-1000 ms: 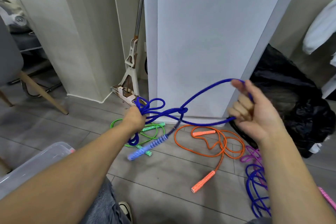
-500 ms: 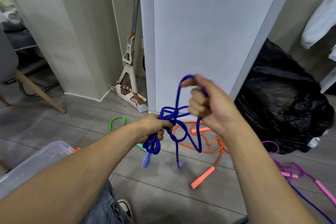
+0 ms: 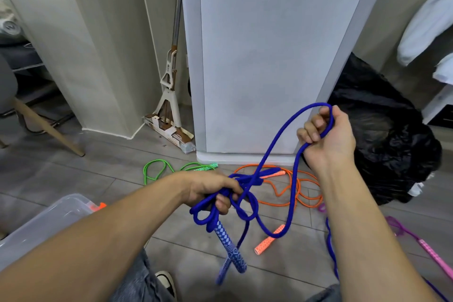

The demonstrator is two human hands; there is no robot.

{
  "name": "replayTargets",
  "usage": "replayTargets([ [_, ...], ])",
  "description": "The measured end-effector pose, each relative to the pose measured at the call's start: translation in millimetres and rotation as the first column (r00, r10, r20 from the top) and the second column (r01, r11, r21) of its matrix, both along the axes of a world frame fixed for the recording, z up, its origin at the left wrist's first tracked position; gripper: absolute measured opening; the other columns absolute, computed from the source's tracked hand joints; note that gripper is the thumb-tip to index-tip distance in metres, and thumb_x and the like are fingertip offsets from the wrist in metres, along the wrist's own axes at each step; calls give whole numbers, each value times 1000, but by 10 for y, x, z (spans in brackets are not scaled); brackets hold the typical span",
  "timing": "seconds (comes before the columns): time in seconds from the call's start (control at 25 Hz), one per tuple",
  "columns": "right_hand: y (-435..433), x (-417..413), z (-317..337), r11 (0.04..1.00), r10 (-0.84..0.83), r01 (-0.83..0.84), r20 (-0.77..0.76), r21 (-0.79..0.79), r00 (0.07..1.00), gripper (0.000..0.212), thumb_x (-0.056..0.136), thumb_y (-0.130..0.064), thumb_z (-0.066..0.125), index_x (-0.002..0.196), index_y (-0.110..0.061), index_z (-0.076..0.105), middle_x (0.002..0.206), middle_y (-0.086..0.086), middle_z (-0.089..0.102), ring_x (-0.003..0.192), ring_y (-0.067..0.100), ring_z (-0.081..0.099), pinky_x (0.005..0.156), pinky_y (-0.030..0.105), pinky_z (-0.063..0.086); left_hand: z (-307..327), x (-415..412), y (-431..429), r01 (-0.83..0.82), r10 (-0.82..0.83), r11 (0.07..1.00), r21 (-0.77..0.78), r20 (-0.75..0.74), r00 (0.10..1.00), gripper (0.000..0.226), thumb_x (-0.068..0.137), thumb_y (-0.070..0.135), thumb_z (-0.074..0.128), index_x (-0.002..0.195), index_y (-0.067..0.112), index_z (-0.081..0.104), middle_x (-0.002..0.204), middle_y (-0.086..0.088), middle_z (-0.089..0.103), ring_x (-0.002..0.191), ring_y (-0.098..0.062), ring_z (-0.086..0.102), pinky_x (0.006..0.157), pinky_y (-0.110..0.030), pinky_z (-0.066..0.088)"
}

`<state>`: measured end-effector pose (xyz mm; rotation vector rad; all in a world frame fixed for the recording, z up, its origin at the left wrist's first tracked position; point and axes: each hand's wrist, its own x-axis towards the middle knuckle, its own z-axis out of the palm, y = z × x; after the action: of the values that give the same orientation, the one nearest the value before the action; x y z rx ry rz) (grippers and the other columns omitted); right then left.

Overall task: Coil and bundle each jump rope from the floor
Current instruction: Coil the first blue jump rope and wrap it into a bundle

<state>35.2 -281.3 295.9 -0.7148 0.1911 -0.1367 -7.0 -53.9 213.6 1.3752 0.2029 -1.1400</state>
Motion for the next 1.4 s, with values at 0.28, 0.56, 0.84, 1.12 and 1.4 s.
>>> replayTargets([
  [0.28,-86,-63,-454,-258,-358,-281,-178,-925,916,27,93,-24,53,116,-12,61,119,17,58,108,37,58,92,44,44,-6,70,155,-83,88,996,44,-143,986,20,93,10,52,74,5,53,57,-1,43,41,-7,32,38,-16,33],
  [0.56,717,-528,-365,-449,646,202,-161,-870,746,31,85,-20,60,111,-36,63,107,-13,64,81,11,53,76,35,49,-22,168,296,-246,250,968,44,-117,961,21,93,7,52,72,4,57,63,-3,43,41,-8,30,38,-15,28],
  [0.84,888,-424,-610,-556,639,493,35,-669,768,19,86,-19,66,104,-28,65,89,1,63,78,29,63,67,34,32,0,241,393,-378,367,925,-22,-196,909,19,93,5,51,74,5,52,63,-6,43,41,-8,31,37,-14,27],
  [1.12,704,-273,-638,-349,407,372,219,-860,887,7,95,-25,62,96,-20,58,89,-3,56,73,23,58,74,38,39,1,277,487,-433,438,899,70,-158,885,12,97,7,50,86,1,51,59,-3,45,36,-8,34,32,-18,33],
  [1.4,763,-265,-501,269,103,34,64,-962,993,5,99,-23,59,98,-23,54,80,-1,61,65,18,68,56,31,52,134,118,207,-311,310,943,120,21,950,22,101,14,50,86,1,61,58,-2,47,44,-7,31,41,-17,33],
])
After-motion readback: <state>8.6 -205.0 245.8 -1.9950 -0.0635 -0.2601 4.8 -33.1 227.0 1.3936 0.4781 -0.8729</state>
